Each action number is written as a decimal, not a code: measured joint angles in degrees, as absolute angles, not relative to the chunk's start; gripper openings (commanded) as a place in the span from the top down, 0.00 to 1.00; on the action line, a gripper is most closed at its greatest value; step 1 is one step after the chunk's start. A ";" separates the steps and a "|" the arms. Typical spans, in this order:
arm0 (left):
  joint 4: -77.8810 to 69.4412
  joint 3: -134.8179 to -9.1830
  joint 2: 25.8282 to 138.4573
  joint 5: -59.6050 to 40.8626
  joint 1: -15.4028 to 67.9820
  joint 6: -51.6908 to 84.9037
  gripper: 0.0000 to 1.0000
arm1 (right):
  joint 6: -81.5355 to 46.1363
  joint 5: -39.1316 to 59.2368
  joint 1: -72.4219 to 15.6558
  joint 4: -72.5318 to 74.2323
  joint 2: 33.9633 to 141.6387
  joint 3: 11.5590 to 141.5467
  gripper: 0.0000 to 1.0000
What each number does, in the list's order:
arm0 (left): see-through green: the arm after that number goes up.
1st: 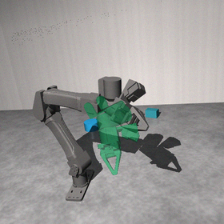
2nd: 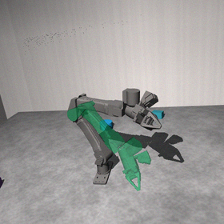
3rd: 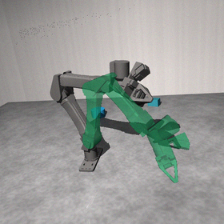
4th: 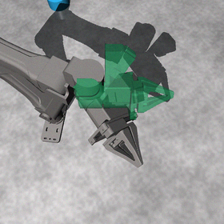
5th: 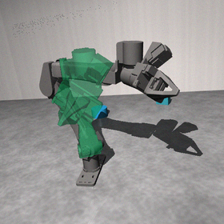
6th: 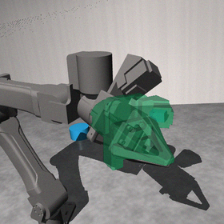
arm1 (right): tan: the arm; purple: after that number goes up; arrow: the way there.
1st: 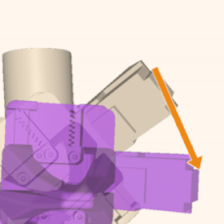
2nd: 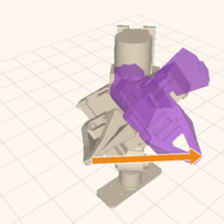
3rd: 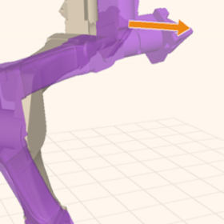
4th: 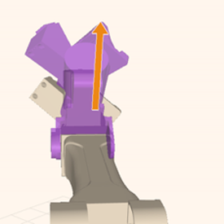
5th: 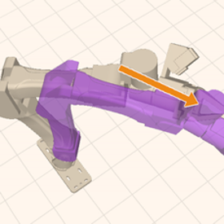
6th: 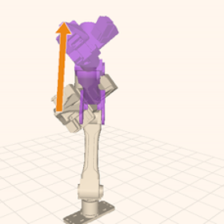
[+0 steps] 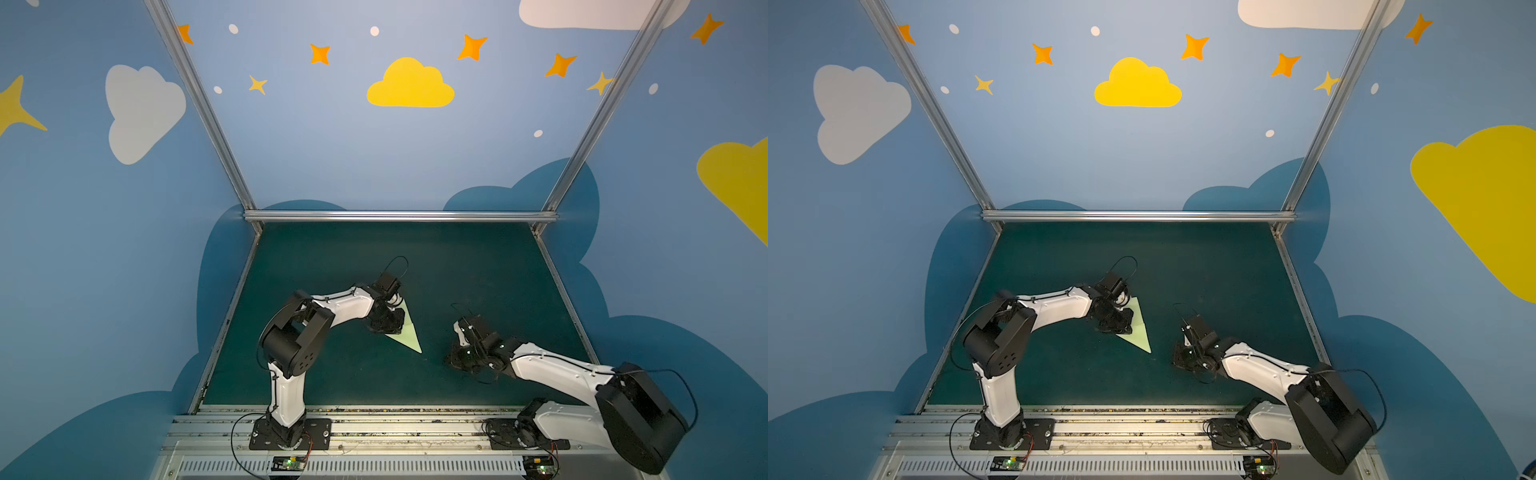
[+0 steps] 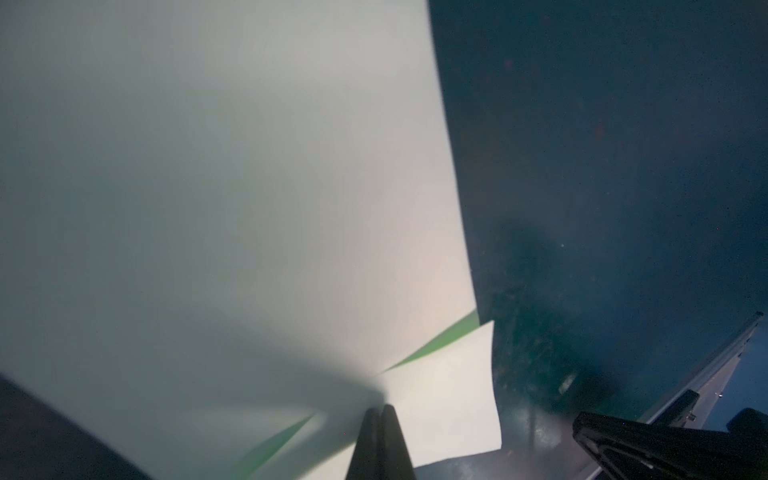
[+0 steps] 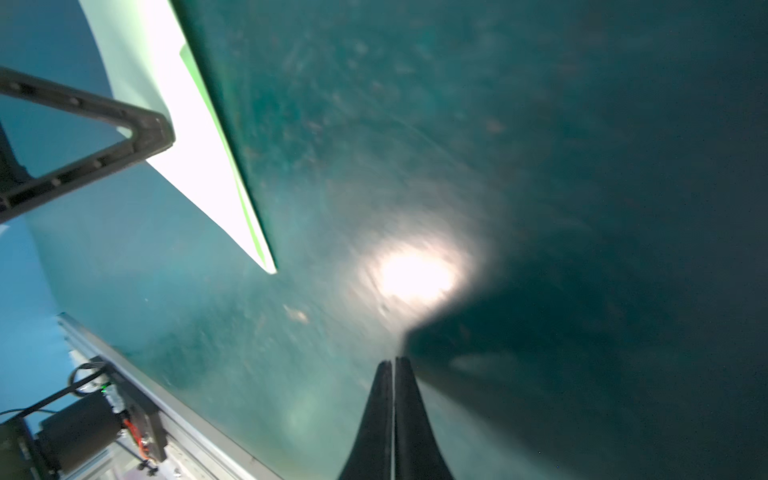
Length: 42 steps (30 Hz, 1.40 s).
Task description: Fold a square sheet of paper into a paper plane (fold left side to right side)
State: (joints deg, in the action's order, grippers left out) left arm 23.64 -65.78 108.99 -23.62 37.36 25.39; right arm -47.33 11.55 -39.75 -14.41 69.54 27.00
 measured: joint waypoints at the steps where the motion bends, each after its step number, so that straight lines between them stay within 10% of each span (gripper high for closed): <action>1: 23.42 -65.45 108.73 -23.66 38.20 25.50 0.96 | -46.98 11.31 -39.68 -15.68 68.73 27.44 1.00; 16: 15.94 -50.26 85.93 -22.61 33.26 37.89 0.36 | -35.73 16.71 -39.97 -20.05 80.18 43.62 1.00; 33: 6.02 -46.24 91.02 -26.85 29.63 46.13 0.46 | -32.93 17.89 -41.10 -19.42 92.31 53.58 0.99; 42: 5.23 -49.15 95.15 -27.62 29.63 45.34 0.58 | -31.18 16.93 -41.43 -19.59 92.33 53.58 0.74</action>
State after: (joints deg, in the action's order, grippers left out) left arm 5.23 -49.15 95.15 -27.62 29.63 45.34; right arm -31.18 16.93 -41.43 -19.59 92.33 53.58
